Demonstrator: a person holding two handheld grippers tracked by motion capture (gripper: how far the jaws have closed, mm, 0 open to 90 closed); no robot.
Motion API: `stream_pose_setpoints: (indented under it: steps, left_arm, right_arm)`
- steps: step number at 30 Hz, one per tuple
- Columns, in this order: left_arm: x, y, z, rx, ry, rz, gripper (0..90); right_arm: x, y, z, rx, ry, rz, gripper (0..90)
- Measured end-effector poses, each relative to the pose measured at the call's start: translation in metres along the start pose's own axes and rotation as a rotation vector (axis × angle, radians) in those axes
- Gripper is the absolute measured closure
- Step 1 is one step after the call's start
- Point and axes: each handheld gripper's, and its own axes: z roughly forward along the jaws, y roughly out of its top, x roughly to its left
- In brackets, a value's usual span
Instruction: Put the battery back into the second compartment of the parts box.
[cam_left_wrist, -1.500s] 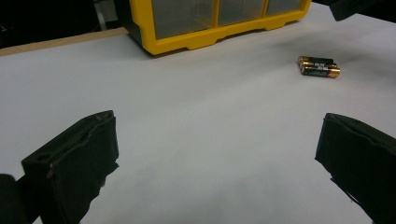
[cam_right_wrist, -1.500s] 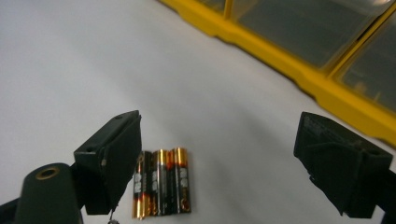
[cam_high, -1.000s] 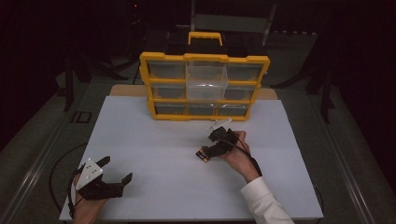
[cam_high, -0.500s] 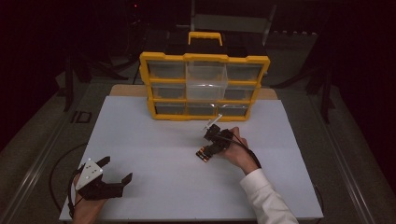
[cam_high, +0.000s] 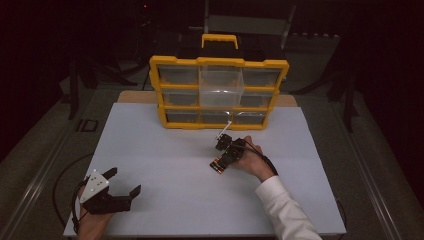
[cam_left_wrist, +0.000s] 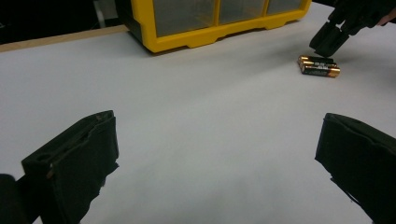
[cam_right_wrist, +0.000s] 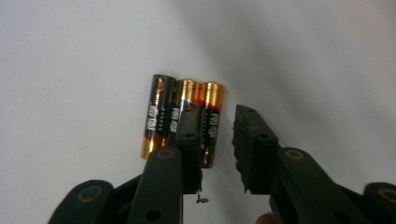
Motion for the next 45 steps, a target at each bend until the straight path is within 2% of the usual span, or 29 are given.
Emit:
stream_pose_setpoints:
  steps: [1,4,8,12,13,21,22,26,27,28,30,41,45]
  left_arm:
    - [0.000,0.000,0.000,0.000,0.000,-0.001,0.1]
    - [0.000,0.000,0.001,0.005,-0.003,0.001,0.1]
    - [-0.001,0.000,0.001,0.011,-0.005,0.005,0.1]
    - [-0.001,0.000,0.001,0.010,-0.006,0.005,0.1]
    - [-0.001,0.000,0.001,0.011,-0.005,0.005,0.1]
    - [-0.001,0.000,0.001,0.011,-0.006,0.005,0.1]
    - [-0.001,0.000,0.001,0.011,-0.006,0.006,0.1]
    - [-0.001,0.000,0.001,0.013,-0.006,0.006,0.1]
    - [-0.001,0.000,0.001,0.012,-0.007,0.006,0.1]
    - [-0.001,0.000,0.001,0.011,-0.007,0.006,0.1]
    - [-0.001,0.000,0.001,0.011,-0.007,0.006,0.1]
    - [-0.001,0.000,0.001,0.011,-0.008,0.007,0.1]
    - [-0.001,0.000,0.001,0.012,-0.009,0.008,0.1]
  right_arm:
    - [0.000,0.001,0.003,0.019,0.007,-0.006,74.4]
    - [-0.001,0.001,0.007,0.029,0.005,-0.035,75.2]
    - [-0.002,0.004,0.015,0.075,0.006,-0.005,75.4]
    - [-0.001,0.005,0.016,0.083,0.004,0.000,76.1]
    - [-0.003,0.005,0.017,0.076,0.001,-0.029,76.6]
    - [-0.003,0.005,0.016,0.077,-0.005,-0.029,76.7]
    - [-0.002,0.005,0.015,0.082,-0.004,-0.007,76.7]
    - [-0.003,0.005,0.014,0.082,-0.014,-0.010,76.7]
    - [-0.005,0.005,0.014,0.071,-0.014,-0.035,76.7]
    - [-0.005,0.005,0.013,0.069,-0.016,-0.026,76.7]
    - [-0.006,0.005,0.011,0.067,-0.017,-0.045,76.7]
    - [-0.008,0.004,-0.001,0.061,-0.030,-0.070,76.7]
    - [-0.005,0.004,-0.010,0.049,-0.015,-0.102,76.7]
